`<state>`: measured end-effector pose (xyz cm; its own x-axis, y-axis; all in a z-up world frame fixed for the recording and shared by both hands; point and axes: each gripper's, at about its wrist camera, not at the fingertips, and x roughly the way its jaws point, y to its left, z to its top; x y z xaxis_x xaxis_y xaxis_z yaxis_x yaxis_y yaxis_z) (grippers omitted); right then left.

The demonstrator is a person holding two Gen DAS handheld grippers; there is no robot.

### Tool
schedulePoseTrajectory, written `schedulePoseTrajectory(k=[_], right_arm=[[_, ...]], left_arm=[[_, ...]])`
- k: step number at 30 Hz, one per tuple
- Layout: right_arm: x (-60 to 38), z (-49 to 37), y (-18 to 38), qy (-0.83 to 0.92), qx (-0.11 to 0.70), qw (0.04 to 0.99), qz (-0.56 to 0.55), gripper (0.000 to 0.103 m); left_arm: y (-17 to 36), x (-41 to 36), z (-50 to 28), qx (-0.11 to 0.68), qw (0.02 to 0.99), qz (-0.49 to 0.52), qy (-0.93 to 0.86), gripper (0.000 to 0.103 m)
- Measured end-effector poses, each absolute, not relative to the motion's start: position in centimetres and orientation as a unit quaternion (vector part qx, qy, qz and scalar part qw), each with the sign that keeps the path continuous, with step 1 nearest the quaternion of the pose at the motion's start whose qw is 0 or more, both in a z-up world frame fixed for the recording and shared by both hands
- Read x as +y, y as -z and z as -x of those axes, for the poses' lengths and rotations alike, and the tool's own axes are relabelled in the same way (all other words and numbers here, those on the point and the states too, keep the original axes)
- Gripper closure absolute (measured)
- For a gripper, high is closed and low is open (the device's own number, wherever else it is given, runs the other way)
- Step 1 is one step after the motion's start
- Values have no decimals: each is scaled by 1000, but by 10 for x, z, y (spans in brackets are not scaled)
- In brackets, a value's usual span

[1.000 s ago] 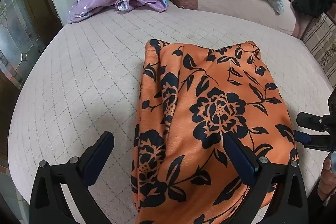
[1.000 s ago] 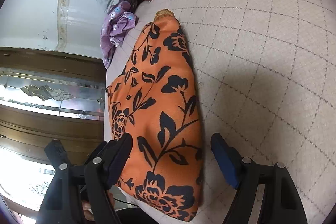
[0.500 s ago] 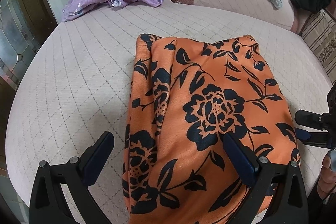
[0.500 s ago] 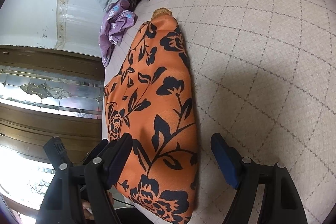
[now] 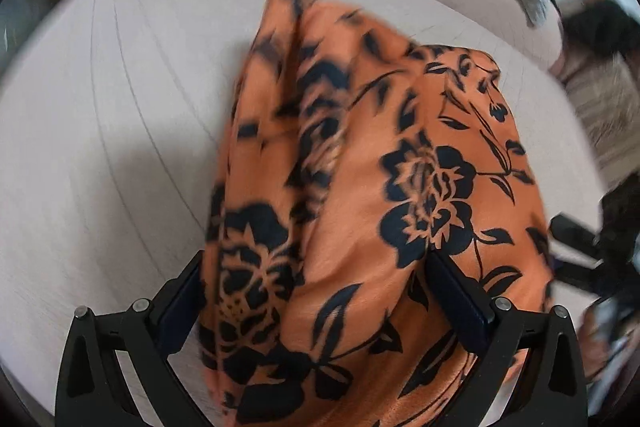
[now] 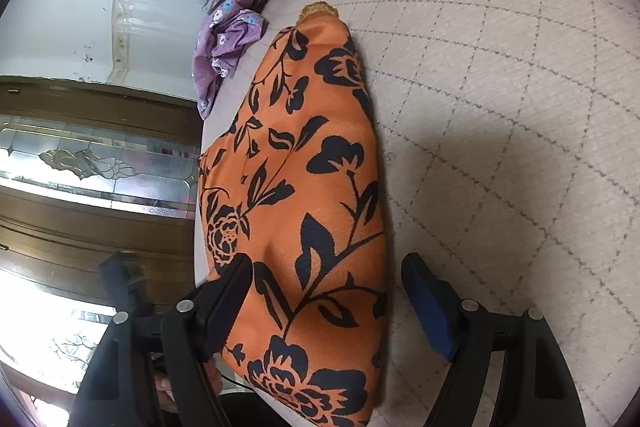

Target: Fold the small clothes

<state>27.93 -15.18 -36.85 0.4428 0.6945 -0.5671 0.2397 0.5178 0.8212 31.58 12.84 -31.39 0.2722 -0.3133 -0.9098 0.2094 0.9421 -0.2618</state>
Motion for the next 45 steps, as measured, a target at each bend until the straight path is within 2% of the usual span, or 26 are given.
schedulePoseTrajectory(k=[8,10,14,17,20,25,29,30,36,38,40,42,45], right_arm=[[-129,-283,367,-169,487,734,-441,24],[-124,-283,365,-165,488,745,-424,28],[-118,-283,361,-152,484,764,-398,44],[-113,-284,355,-149,477,780,-377,51],[-111,-285,349,-148,469,792,-360,54],[-115,-288,354,-147,482,781,-370,53],[-117,-288,352,-136,501,780,-351,39],[-116,-289,344,-127,499,791,-329,39],[-124,-288,288,-82,403,881,-235,38],[-119,-297,283,-102,396,885,-222,37],[-113,-308,292,-127,414,869,-240,37],[-103,-325,322,-140,475,831,-254,38],[-98,-326,328,-127,483,833,-237,38]], left_arm=[[313,125,-312,574,802,49,158,0],[310,118,-309,568,807,45,155,5],[301,111,-301,546,821,40,163,30],[291,107,-293,524,836,21,165,49],[284,101,-289,510,845,3,160,55],[283,93,-285,509,847,-11,151,53],[288,97,-289,511,847,-27,145,41],[288,96,-290,510,847,-30,144,39],[291,95,-290,507,848,-44,145,35],[291,95,-290,506,849,-48,145,34],[292,94,-291,506,849,-49,145,33],[292,95,-292,506,849,-50,145,32],[293,93,-293,508,848,-49,143,28]])
